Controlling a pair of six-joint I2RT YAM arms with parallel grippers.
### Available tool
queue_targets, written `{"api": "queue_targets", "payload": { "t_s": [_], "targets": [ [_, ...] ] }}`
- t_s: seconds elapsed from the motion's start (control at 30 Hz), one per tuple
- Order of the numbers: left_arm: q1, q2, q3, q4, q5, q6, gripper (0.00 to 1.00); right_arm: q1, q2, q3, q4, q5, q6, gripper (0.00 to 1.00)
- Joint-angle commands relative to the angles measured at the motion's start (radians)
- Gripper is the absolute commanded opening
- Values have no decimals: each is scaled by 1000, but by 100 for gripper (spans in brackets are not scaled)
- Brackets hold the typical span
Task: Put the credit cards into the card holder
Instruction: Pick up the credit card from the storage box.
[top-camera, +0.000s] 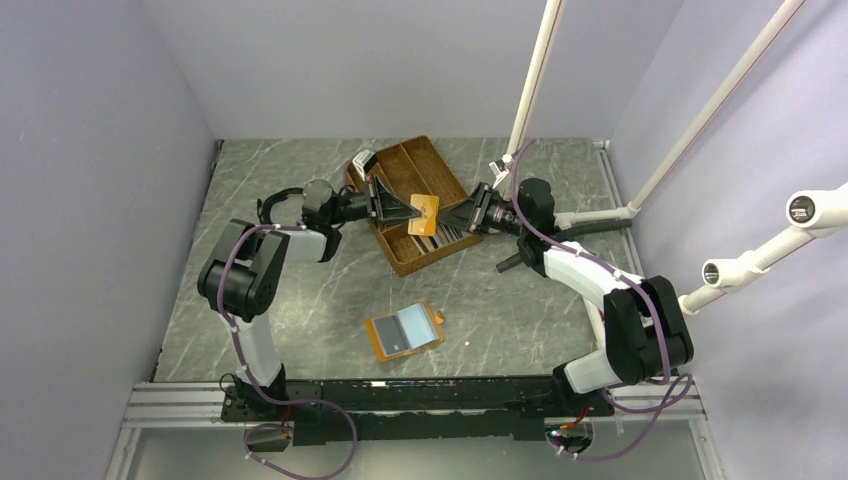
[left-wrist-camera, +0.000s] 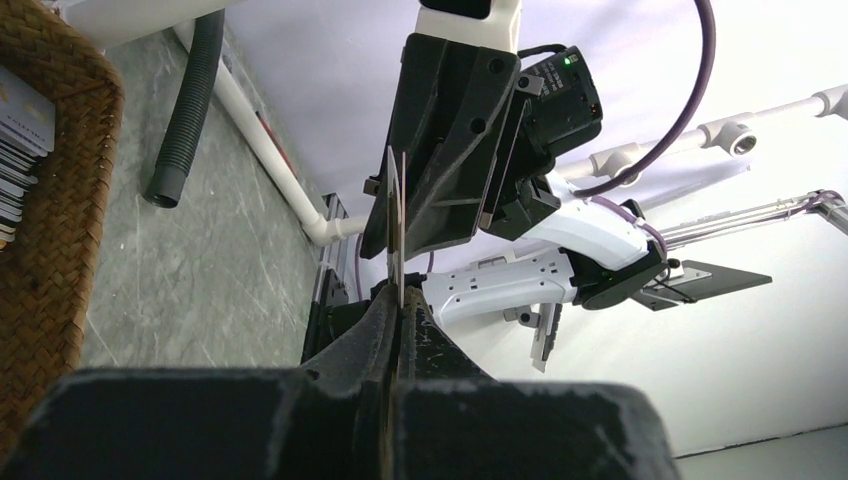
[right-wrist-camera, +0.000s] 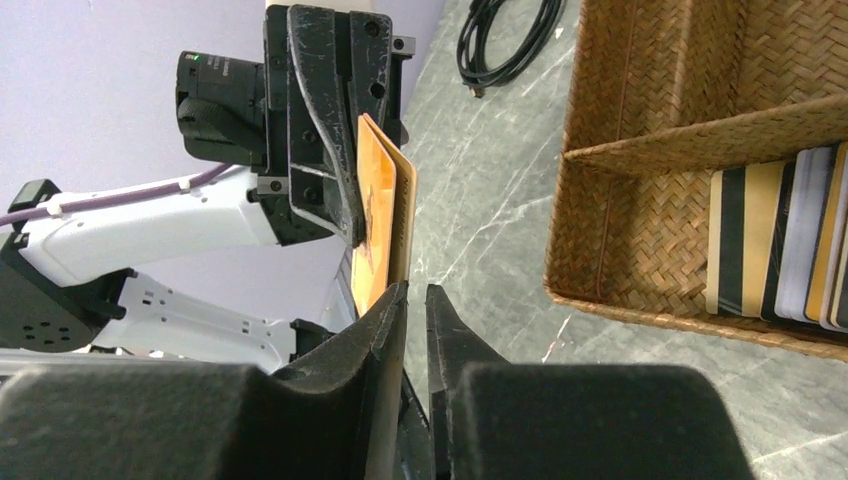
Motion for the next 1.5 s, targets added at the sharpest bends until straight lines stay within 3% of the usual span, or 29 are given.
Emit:
{"api": "queue_targets", "payload": {
  "t_s": [0.0, 0.23, 0.3, 0.4, 0.47, 0.63, 0.77, 1.03, 1.1, 1.2, 1.33, 1.47],
  "targets": [
    [-7, -73, 7, 47, 13, 15, 0, 51, 0, 66, 2, -15, -54, 17],
    [-7, -37, 19, 73, 5, -9, 0, 64, 30, 52, 125, -53, 49, 23],
    [-5, -32, 27, 54, 5, -2, 1, 64, 36, 52, 116, -31, 53, 18],
    [0, -36, 40, -91, -6, 73, 1, 63, 42, 74, -9, 62, 2, 0],
    [9, -35, 54, -255, -27, 153, 4, 63, 54, 103, -103, 134, -38, 0],
    [21, 29, 123, -520, -66, 254, 16, 68, 107, 129, -185, 275, -38, 0],
    [21, 103, 185, -623, -78, 283, 31, 70, 152, 123, -197, 348, -19, 0],
    [19, 150, 244, -829, -141, 419, 47, 71, 191, 117, -268, 485, -14, 0],
    [19, 137, 279, -967, -186, 504, 53, 75, 206, 150, -336, 549, -43, 0],
    [17, 89, 337, -1209, -296, 650, 73, 103, 214, 233, -488, 679, -128, 0],
    [16, 22, 369, -1421, -375, 758, 96, 168, 188, 296, -560, 780, -248, 0],
    [15, -67, 336, -1504, -429, 813, 99, 261, 151, 360, -649, 888, -389, 0]
  ]
}}
